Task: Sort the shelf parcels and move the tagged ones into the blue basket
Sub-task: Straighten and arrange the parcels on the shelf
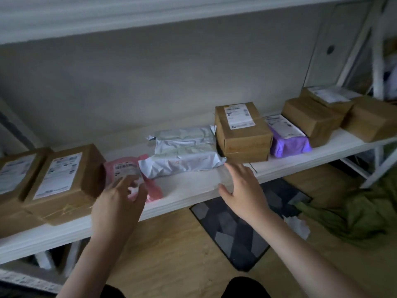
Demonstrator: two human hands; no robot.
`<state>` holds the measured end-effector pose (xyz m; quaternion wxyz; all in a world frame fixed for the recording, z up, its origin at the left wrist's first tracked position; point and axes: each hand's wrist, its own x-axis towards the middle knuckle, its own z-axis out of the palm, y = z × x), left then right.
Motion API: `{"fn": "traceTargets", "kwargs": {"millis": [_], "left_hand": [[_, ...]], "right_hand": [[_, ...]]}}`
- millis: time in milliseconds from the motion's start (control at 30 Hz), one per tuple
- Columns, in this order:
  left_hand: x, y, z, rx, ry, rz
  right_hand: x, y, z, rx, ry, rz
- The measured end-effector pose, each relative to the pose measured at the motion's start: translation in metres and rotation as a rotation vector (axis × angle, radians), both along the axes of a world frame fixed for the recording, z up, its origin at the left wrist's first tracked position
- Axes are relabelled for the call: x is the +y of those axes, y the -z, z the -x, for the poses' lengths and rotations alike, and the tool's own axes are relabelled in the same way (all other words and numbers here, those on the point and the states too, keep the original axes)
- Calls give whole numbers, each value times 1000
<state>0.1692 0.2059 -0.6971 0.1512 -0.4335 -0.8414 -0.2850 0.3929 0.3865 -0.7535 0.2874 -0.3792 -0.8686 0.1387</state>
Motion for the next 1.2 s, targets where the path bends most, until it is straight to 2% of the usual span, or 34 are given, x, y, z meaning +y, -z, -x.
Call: {"fn": "traceTargets", "kwargs": {"millis": [100,200,267,367,467,533,667,733,867,1100,1200], "left_hand": [[33,14,-3,-27,153,50],[46,25,5,110,132,151],[42,22,14,89,113,195],[37,12,22,36,154,171],[53,-7,30,177,145,70],[67,-14,39,225,127,134],[85,-4,54,174,92,331],[86,5,51,113,109,366],[79,16,29,-14,143,353],[65,29,5,59,156,285],[53,36,-5,19,137,282]], "right_hand": [[19,3,6,-5,28,-48],[27,-1,27,10,69,-49],[23,-3,33,-6,93,-22],[21,-9,38,84,92,44],[39,-8,39,115,93,73],[49,1,37,93,96,71],[58,18,37,100,87,4],[59,25,36,114,80,18],[56,17,35,55,70,89],[58,10,26,57,-30,183],[52,1,21,93,-97,283]]}}
